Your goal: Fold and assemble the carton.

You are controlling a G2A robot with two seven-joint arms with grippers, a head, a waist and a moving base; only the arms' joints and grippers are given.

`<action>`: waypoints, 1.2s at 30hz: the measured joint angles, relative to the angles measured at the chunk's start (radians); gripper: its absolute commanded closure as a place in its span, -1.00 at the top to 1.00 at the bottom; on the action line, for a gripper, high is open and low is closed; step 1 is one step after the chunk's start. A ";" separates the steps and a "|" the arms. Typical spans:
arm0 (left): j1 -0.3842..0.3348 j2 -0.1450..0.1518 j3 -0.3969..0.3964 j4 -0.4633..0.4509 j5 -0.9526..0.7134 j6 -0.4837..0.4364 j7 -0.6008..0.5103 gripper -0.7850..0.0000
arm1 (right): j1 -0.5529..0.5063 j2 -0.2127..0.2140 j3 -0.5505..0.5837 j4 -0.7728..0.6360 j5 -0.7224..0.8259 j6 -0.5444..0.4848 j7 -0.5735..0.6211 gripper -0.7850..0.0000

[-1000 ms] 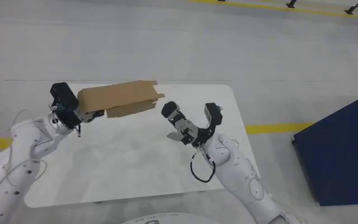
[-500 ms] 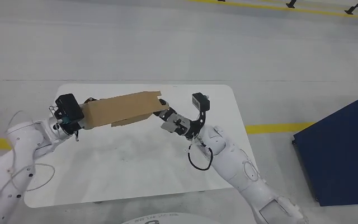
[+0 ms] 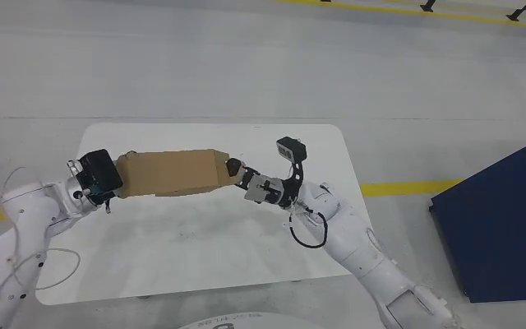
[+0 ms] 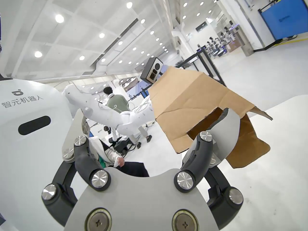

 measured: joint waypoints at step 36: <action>0.003 0.010 -0.002 -0.044 0.002 -0.037 0.025 -1.00 | 0.163 0.026 -0.168 0.035 0.478 0.233 0.328 -0.27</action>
